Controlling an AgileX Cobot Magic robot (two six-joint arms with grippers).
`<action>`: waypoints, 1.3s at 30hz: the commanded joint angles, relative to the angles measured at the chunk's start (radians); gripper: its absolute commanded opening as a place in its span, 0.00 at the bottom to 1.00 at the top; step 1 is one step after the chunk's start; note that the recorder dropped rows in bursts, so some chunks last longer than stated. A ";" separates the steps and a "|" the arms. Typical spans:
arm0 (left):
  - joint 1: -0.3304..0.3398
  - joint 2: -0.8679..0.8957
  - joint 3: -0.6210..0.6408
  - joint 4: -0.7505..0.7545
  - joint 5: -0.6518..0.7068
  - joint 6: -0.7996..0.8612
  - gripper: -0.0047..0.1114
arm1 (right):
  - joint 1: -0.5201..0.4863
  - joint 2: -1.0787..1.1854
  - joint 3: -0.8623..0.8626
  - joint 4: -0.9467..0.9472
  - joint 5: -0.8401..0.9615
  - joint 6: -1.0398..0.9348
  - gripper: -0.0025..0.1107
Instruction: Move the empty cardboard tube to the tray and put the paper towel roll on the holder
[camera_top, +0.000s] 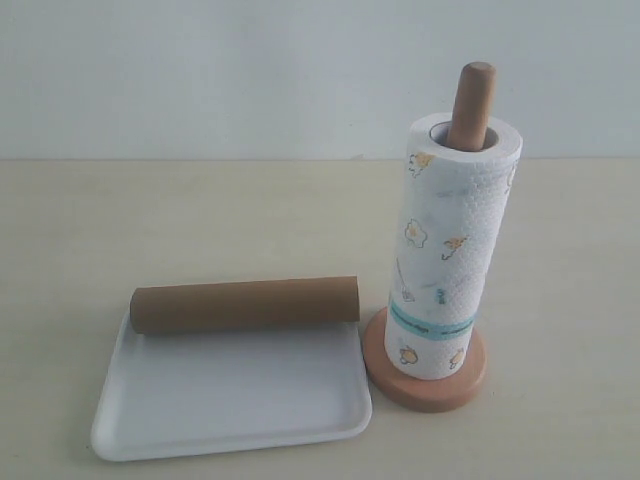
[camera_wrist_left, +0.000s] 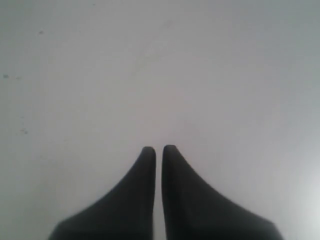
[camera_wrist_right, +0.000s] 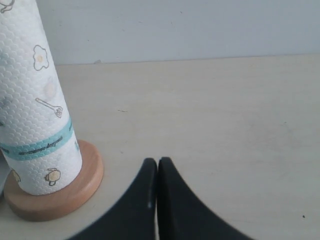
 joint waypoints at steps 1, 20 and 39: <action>0.025 -0.011 0.019 -0.114 0.130 0.265 0.08 | -0.004 -0.004 -0.001 -0.006 -0.003 0.000 0.02; 0.142 -0.011 0.133 -0.009 0.574 0.564 0.08 | -0.004 -0.004 -0.001 -0.006 -0.003 0.000 0.02; 0.223 -0.011 0.133 -0.010 0.638 0.613 0.08 | -0.004 -0.004 -0.001 -0.006 -0.003 0.000 0.02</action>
